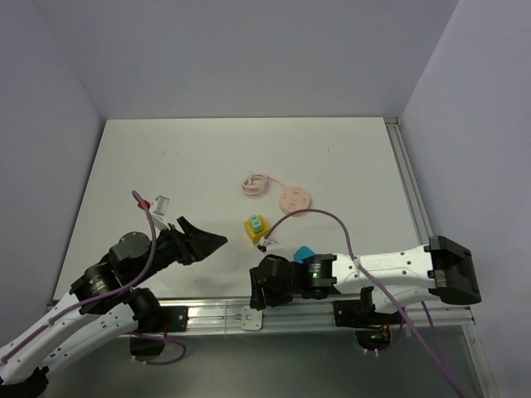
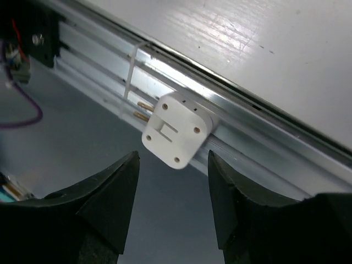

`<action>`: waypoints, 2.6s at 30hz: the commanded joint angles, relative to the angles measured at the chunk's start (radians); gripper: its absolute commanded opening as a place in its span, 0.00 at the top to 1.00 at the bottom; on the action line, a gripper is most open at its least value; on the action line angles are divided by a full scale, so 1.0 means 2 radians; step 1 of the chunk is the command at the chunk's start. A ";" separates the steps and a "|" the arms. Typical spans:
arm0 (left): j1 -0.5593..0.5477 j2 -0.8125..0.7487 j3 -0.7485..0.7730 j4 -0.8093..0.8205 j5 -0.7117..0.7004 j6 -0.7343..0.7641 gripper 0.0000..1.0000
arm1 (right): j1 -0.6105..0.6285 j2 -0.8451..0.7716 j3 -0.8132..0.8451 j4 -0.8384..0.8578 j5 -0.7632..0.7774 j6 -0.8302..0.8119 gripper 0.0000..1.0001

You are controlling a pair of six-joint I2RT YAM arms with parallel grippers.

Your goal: Insert the plug

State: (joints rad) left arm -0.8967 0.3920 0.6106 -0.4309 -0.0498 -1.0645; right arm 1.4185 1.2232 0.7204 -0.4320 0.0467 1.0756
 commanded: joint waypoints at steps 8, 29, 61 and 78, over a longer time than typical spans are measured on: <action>-0.002 -0.014 0.002 -0.029 -0.013 -0.005 0.17 | 0.085 0.178 0.173 -0.132 0.115 0.103 0.26; -0.002 -0.025 -0.005 -0.028 0.002 0.006 0.16 | 0.114 0.217 0.180 -0.127 0.118 0.092 0.08; -0.002 -0.031 -0.006 -0.029 0.013 0.005 0.16 | 0.105 0.210 0.142 -0.127 0.151 0.078 0.72; -0.002 0.089 -0.029 0.106 0.205 0.012 0.17 | 0.110 -0.155 0.016 -0.015 0.197 -0.172 0.92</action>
State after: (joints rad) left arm -0.8967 0.5587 0.5777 -0.3611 0.2344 -1.0348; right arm 1.6318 0.9646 0.7685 -0.5648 0.4274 0.8597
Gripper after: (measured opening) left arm 0.826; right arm 0.693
